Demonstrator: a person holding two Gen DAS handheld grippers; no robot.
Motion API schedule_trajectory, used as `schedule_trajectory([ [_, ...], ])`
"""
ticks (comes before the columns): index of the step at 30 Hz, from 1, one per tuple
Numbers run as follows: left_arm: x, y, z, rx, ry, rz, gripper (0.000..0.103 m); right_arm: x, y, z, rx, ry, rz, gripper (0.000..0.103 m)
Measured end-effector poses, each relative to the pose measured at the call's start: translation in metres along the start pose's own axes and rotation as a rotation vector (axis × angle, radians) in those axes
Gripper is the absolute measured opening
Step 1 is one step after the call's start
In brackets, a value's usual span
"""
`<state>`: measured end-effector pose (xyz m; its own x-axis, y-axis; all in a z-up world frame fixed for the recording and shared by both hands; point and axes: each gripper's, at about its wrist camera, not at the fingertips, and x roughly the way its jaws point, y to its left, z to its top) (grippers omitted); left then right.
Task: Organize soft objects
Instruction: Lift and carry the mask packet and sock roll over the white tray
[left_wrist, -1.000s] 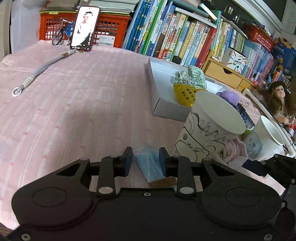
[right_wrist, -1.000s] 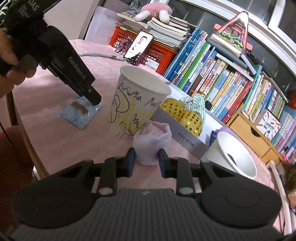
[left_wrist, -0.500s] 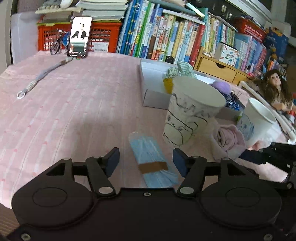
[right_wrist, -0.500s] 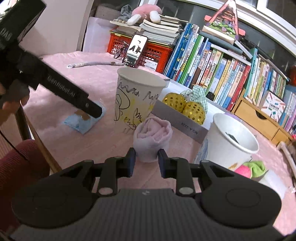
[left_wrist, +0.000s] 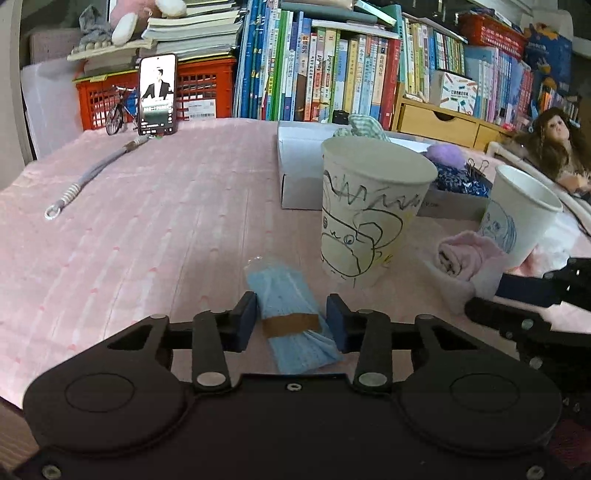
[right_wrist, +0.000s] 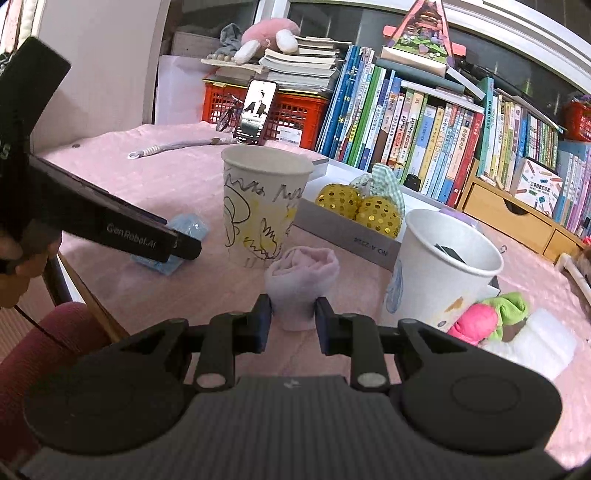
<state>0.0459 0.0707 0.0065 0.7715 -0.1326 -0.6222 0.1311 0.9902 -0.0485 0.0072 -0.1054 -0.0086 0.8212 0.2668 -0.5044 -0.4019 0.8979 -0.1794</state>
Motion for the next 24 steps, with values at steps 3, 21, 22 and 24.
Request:
schedule_trajectory([
  [3,-0.003,0.0,0.001,0.001,0.002,-0.011,0.036,-0.002,-0.004,0.0,0.018,-0.007,0.003,0.03],
  [21,-0.033,0.001,0.023,0.021,-0.082,-0.004,0.035,-0.015,-0.013,0.003,0.071,-0.058,0.012,0.049],
  [22,-0.032,0.0,0.024,0.02,-0.079,-0.004,0.035,-0.013,-0.013,0.003,0.085,-0.067,0.007,0.067],
  [24,-0.03,-0.001,0.023,0.019,-0.069,-0.007,0.035,-0.007,-0.013,0.002,0.099,-0.078,0.005,0.08],
])
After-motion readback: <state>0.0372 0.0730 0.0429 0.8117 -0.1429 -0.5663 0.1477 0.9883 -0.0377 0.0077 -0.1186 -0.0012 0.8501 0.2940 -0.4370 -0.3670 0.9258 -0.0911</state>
